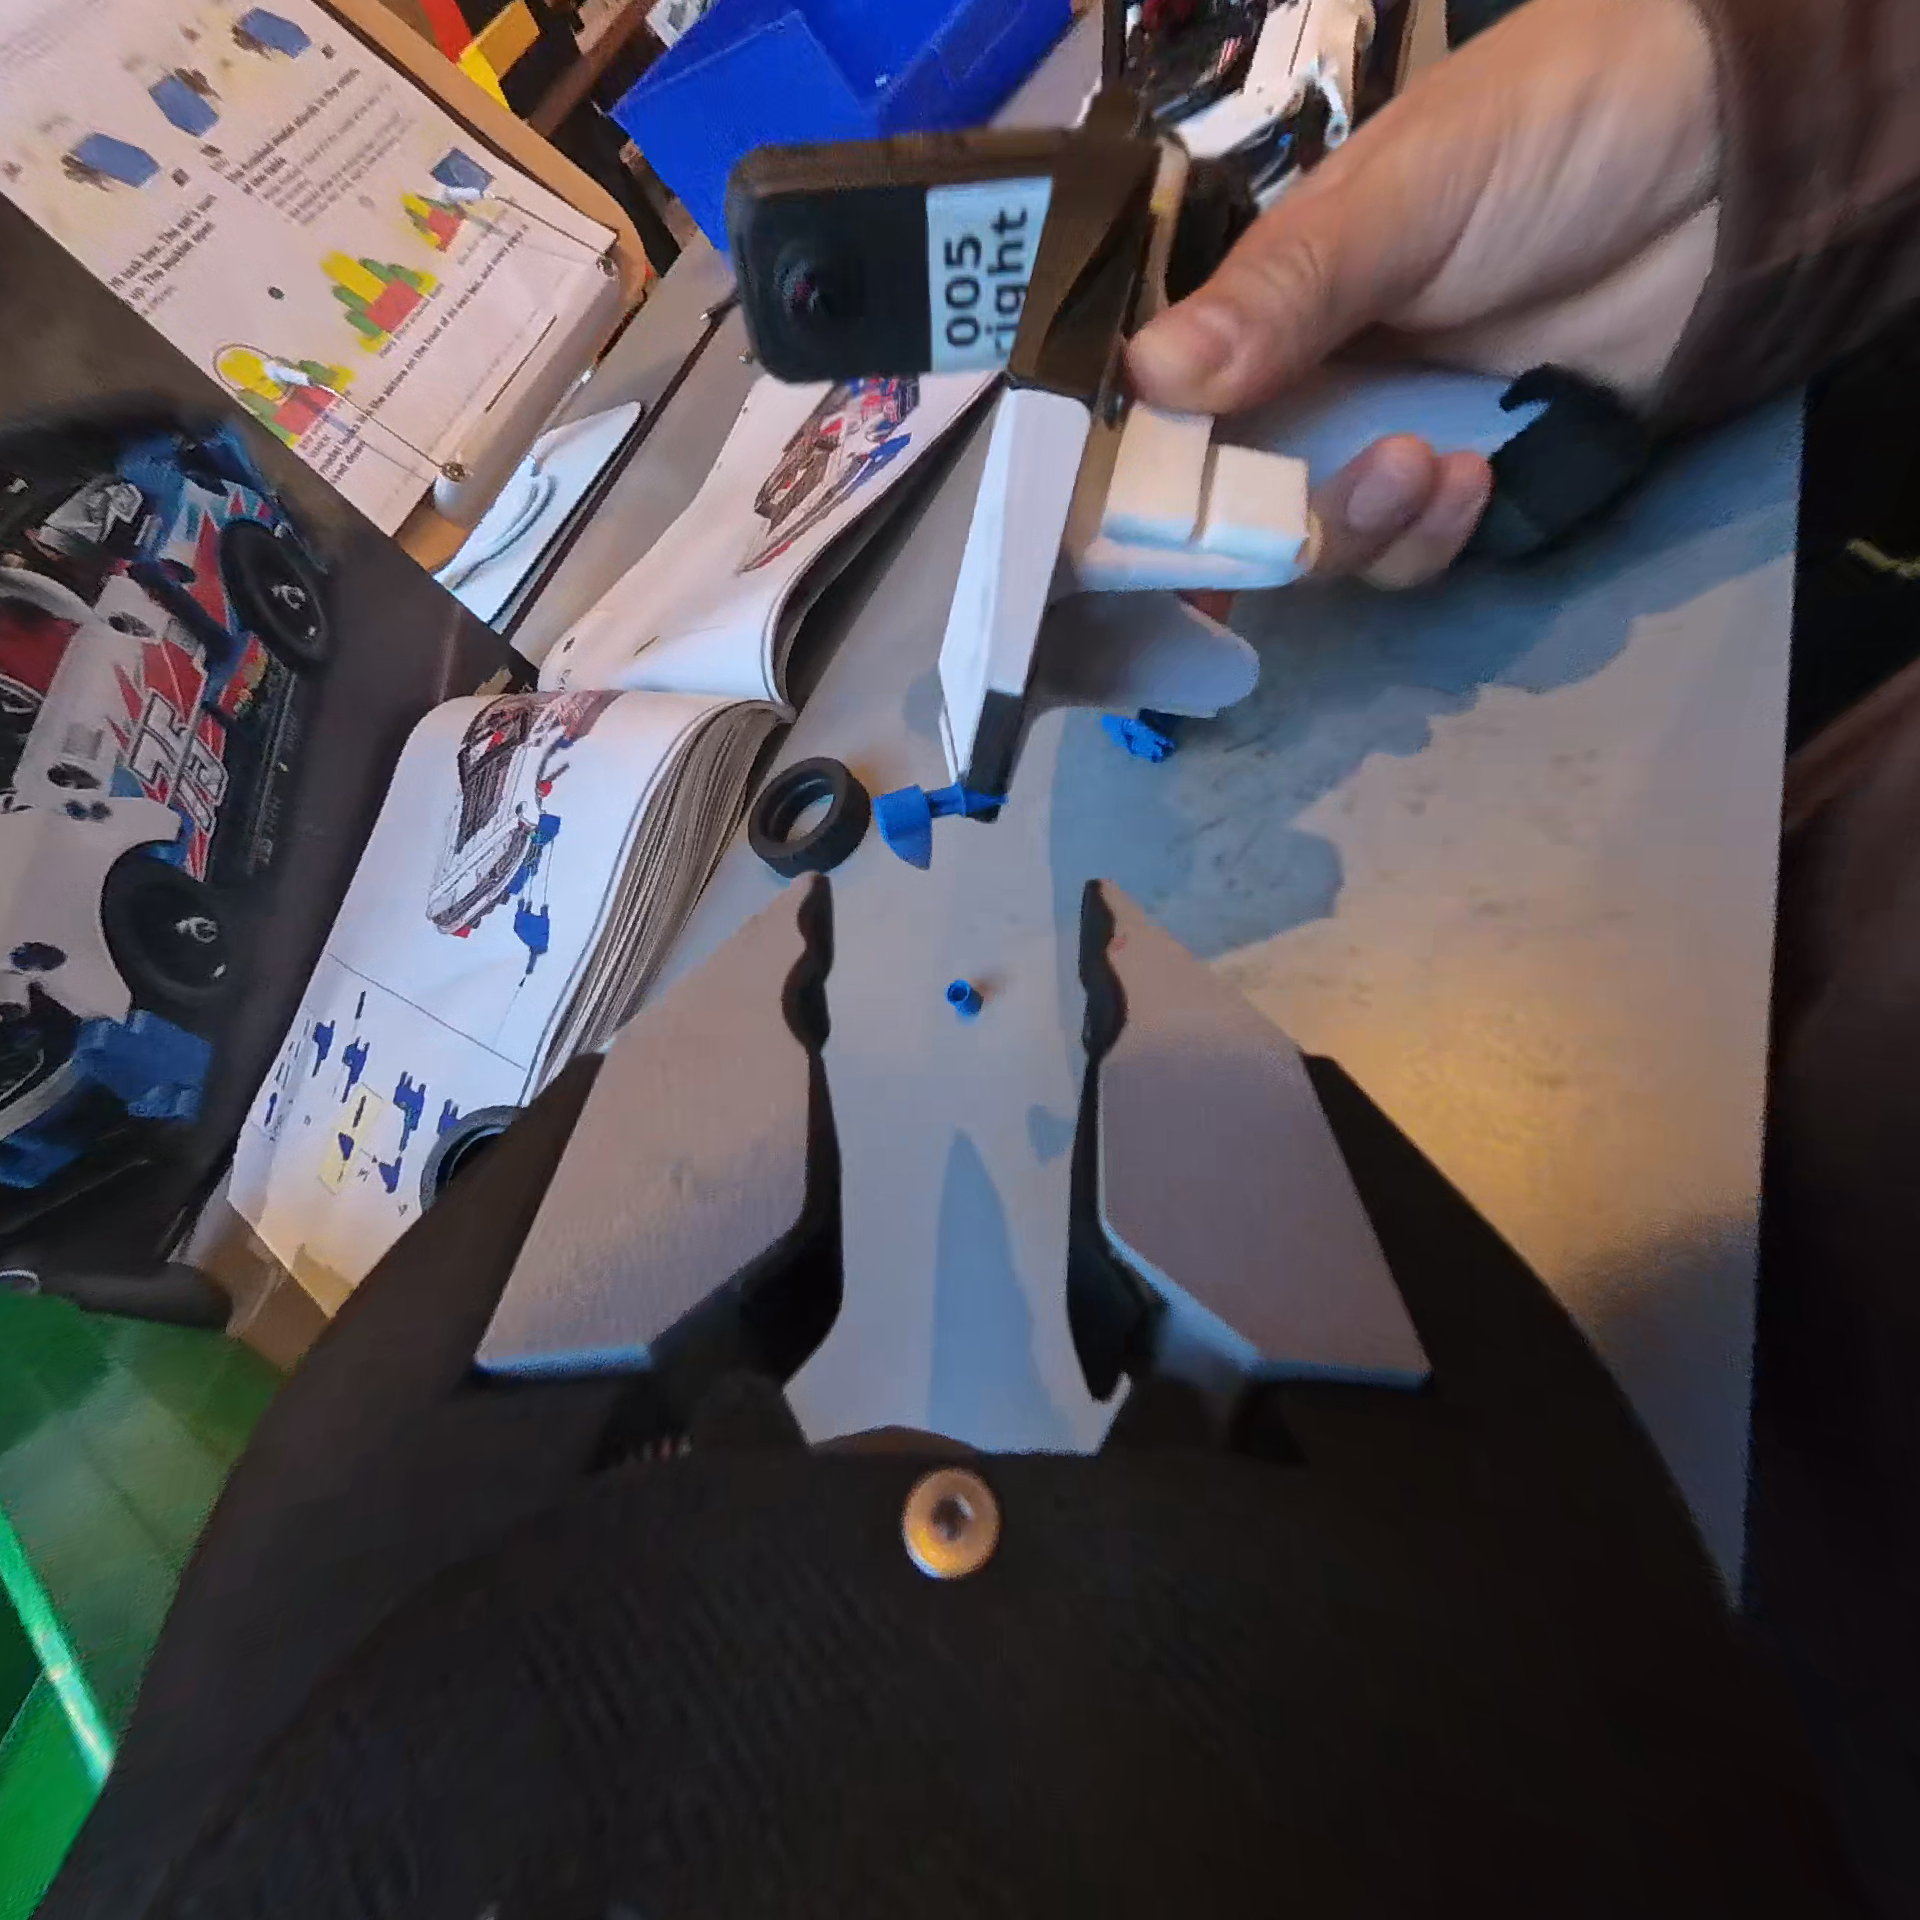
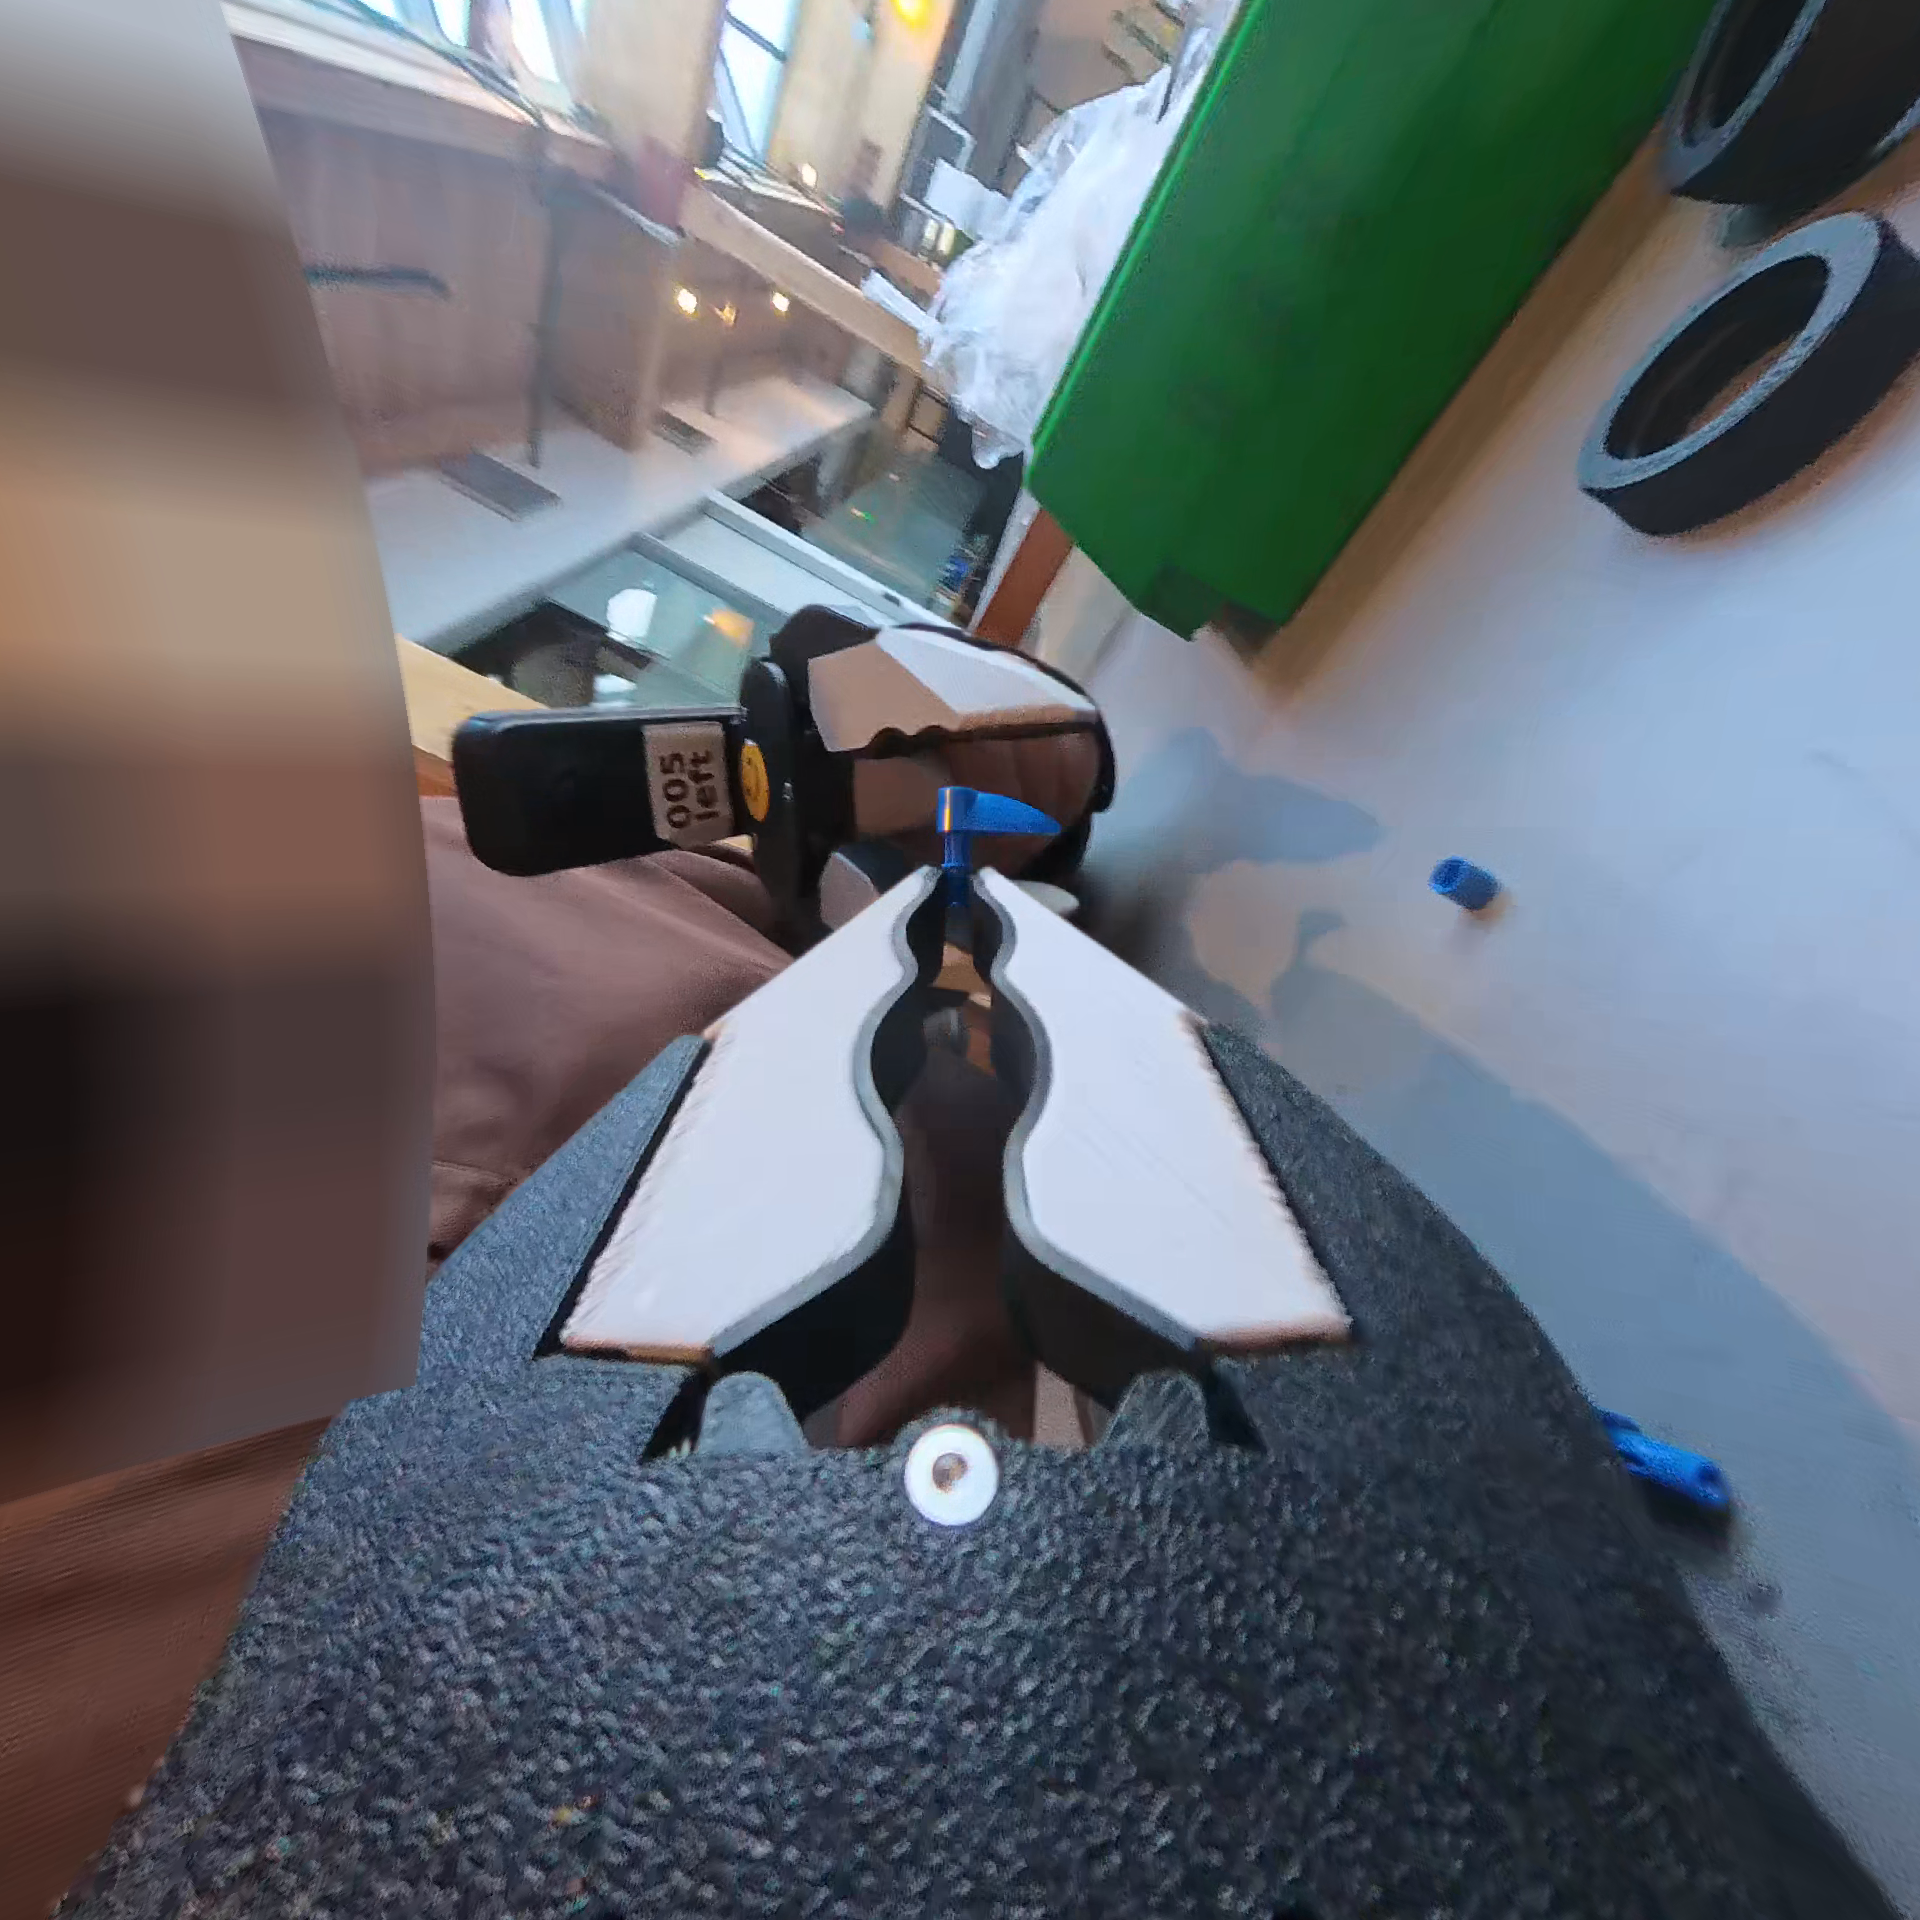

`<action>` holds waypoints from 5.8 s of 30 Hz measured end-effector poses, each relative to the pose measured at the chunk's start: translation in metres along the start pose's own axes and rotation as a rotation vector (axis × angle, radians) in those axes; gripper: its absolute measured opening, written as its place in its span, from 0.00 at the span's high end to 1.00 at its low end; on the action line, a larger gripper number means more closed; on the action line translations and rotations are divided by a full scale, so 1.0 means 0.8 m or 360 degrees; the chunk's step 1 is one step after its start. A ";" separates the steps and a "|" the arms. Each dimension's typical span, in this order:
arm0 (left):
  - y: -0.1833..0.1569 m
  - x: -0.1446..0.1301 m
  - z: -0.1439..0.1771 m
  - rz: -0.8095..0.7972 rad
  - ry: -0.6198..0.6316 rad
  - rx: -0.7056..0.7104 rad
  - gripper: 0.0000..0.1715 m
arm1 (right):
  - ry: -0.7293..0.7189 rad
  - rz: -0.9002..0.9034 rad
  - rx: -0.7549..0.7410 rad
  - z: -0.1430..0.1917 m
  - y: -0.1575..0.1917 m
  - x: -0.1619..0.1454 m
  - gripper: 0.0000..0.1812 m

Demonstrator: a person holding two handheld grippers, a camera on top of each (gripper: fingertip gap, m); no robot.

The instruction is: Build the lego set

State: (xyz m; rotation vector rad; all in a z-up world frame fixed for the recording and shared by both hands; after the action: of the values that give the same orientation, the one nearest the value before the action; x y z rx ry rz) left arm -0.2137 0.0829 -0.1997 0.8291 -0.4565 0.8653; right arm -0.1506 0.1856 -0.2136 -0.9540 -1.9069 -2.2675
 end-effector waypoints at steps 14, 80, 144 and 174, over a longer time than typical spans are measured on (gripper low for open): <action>0.001 0.014 -0.002 -0.0075 -0.0013 0.0040 0.83 | -0.0103 -0.0165 0.0223 -0.005 -0.010 -0.002 0.98; -0.021 -0.032 -0.024 -0.0216 0.0117 0.0062 0.88 | 0.0307 0.0120 -0.0455 -0.026 -0.032 0.003 1.00; -0.030 -0.017 -0.028 -0.0236 0.0230 0.0352 0.90 | 0.0393 0.0612 -0.0920 -0.037 -0.015 -0.007 0.98; -0.026 0.007 -0.014 -0.0264 -0.0417 0.0068 0.88 | 0.0396 0.0510 -0.0301 0.002 -0.010 0.016 0.76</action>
State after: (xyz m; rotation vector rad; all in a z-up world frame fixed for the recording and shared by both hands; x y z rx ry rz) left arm -0.1934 0.0868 -0.2123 1.0111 -0.5908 0.6170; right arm -0.1634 0.1936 -0.2147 -0.8707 -1.3544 -2.2736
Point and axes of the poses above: each gripper's, where its closed fingertips meet, z back along the fingers, x out of its top, y = z × x across the jaws, the point moved 7 cm from there along z, back along the fingers, and after that the axes turned 15 degrees about y, right-handed, at the moved point
